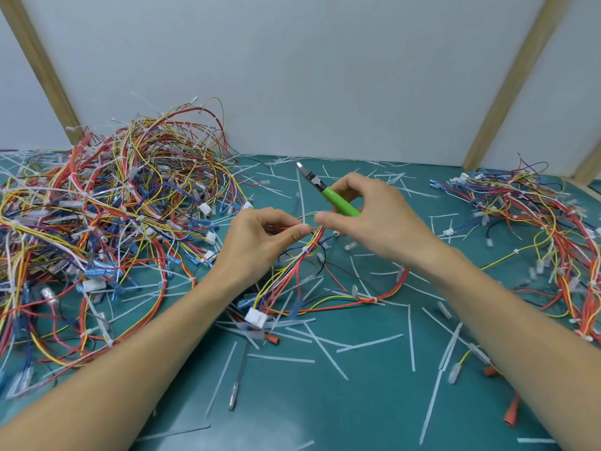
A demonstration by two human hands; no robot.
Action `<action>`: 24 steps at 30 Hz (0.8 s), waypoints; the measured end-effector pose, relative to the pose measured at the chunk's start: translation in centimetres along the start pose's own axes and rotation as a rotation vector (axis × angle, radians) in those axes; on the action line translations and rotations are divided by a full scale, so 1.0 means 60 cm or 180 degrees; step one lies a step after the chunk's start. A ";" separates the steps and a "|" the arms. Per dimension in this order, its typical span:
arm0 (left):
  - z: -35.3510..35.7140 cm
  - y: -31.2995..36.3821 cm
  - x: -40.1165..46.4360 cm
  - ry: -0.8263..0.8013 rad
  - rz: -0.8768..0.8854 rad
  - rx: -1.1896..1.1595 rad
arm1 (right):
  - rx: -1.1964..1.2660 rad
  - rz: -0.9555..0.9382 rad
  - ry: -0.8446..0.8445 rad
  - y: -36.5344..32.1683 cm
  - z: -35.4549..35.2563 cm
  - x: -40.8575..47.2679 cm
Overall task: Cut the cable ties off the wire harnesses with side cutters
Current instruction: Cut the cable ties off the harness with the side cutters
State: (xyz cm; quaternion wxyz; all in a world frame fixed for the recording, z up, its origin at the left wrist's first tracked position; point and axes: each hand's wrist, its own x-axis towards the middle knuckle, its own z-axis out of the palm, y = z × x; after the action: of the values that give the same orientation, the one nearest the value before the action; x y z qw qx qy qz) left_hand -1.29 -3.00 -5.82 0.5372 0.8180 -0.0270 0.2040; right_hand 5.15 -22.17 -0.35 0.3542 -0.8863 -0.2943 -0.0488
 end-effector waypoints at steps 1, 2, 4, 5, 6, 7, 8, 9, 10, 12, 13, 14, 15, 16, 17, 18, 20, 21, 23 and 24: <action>0.000 -0.002 0.000 0.0030 -0.0072 -0.0069 | 0.0023 0.0021 0.0055 0.001 -0.009 0.003; 0.000 -0.004 0.001 0.0071 -0.0113 -0.0083 | 0.0024 0.0025 0.0094 0.001 -0.020 0.005; -0.001 -0.007 0.001 0.0137 -0.0126 -0.0026 | -0.0091 0.0004 0.0058 0.001 -0.048 0.009; -0.001 -0.007 0.002 0.0140 -0.0120 0.0005 | -0.0201 -0.0010 -0.0025 0.001 -0.062 0.010; 0.000 -0.007 0.002 0.0126 -0.0102 0.0045 | -0.0332 -0.0019 -0.0137 0.001 -0.074 0.010; 0.000 -0.006 0.003 0.0100 -0.0063 0.0116 | -0.0473 -0.0024 -0.0255 0.002 -0.083 0.009; 0.001 -0.005 0.003 0.0071 -0.0007 0.0219 | -0.0613 -0.0021 -0.0356 0.003 -0.090 0.008; 0.002 -0.004 0.003 0.0041 0.0054 0.0329 | -0.0738 -0.0024 -0.0430 0.004 -0.094 0.007; 0.002 -0.003 0.002 0.0014 0.0102 0.0409 | -0.0835 -0.0043 -0.0478 0.004 -0.097 0.007; 0.003 0.000 0.001 -0.0037 0.0138 0.0486 | -0.0940 -0.0108 -0.0533 0.004 -0.100 0.006; 0.003 0.001 0.001 -0.0051 0.0144 0.0513 | -0.0962 -0.0134 -0.0556 0.004 -0.101 0.006; 0.003 0.002 0.000 -0.0048 0.0149 0.0533 | -0.0974 -0.0159 -0.0578 0.004 -0.102 0.006; 0.003 0.003 0.000 -0.0031 0.0160 0.0546 | -0.0983 -0.0187 -0.0594 0.004 -0.102 0.006; 0.003 0.004 -0.001 -0.0007 0.0175 0.0557 | -0.0989 -0.0217 -0.0600 0.004 -0.101 0.006; 0.004 0.005 -0.001 0.0017 0.0194 0.0575 | -0.0985 -0.0245 -0.0599 0.004 -0.100 0.005; 0.004 0.006 -0.002 0.0043 0.0217 0.0599 | -0.0975 -0.0271 -0.0591 0.003 -0.098 0.005; 0.005 0.008 -0.002 0.0102 0.0267 0.0660 | -0.0970 -0.0315 -0.0564 0.003 -0.093 0.004; 0.006 0.008 -0.003 0.0123 0.0278 0.0679 | -0.0980 -0.0326 -0.0549 0.003 -0.090 0.005; 0.006 0.009 -0.003 0.0143 0.0286 0.0696 | -0.0981 -0.0340 -0.0520 0.004 -0.086 0.005; 0.006 0.009 -0.004 0.0153 0.0292 0.0701 | -0.0966 -0.0349 -0.0511 0.004 -0.085 0.006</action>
State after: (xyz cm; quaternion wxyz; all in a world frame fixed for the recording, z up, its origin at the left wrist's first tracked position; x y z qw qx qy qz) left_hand -1.51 -3.60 -5.55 0.4348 0.8647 -0.0290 0.2497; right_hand 6.19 -25.48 3.41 0.1886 -0.9133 -0.3588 -0.0409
